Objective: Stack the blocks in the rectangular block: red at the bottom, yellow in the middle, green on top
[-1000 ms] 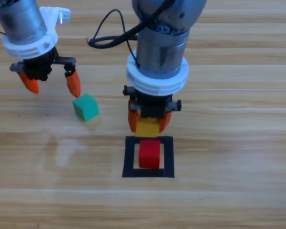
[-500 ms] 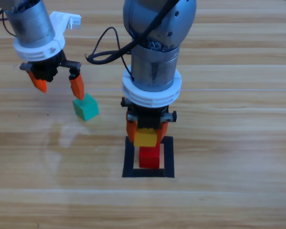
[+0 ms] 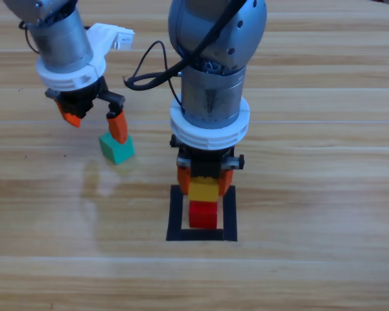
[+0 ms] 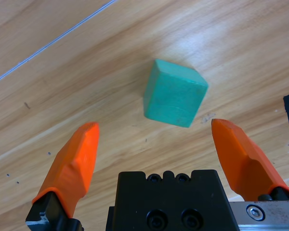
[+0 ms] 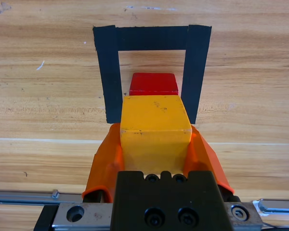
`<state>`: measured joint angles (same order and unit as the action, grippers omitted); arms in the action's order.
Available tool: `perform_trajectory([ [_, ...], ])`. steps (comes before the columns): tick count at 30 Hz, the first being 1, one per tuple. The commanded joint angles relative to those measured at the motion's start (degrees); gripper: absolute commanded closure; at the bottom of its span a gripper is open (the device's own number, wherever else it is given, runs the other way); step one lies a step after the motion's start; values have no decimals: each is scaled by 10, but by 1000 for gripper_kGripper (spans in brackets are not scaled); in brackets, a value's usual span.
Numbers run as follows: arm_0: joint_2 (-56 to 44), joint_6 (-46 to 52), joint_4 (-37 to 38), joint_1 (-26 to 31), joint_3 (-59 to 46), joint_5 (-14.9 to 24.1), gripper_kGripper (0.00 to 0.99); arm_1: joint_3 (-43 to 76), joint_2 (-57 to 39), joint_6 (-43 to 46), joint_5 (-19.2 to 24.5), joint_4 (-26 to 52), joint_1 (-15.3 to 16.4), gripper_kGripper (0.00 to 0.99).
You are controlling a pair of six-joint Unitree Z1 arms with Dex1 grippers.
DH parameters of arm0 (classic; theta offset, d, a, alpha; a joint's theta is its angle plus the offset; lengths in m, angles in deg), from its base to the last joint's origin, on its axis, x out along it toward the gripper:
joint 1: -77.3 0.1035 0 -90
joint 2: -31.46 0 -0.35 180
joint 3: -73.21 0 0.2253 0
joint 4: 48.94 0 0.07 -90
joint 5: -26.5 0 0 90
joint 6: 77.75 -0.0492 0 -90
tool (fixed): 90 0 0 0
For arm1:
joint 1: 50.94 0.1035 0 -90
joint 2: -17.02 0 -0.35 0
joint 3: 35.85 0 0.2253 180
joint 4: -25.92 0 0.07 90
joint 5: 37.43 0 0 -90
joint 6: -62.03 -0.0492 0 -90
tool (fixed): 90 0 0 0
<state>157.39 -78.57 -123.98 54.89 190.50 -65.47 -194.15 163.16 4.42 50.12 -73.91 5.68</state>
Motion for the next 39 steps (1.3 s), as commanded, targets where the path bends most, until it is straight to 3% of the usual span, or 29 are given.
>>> perform_trajectory([
  [1,34,-11,8,-20,2,-3,0,17,35,-17,5,-8,10,814],
  [14,50,-32,15,-25,-2,-18,0,13,45,-22,4,-8,10,814],
  [29,71,-36,35,-36,0,-2,0,-8,67,-17,-12,-8,10,798],
  [31,76,-36,37,-36,1,-2,0,-15,69,-10,-18,-8,10,640],
  [32,78,-36,38,-36,1,-2,0,-17,69,-5,-18,-8,10,482],
  [33,78,-35,41,-36,-1,-2,0,-17,66,-5,-17,-8,10,198],
  [34,80,-35,41,-36,-2,-1,0,-18,62,-3,-15,-8,10,14],
  [39,85,-35,45,-35,-3,-1,0,-39,16,37,17,-7,10,0],
])
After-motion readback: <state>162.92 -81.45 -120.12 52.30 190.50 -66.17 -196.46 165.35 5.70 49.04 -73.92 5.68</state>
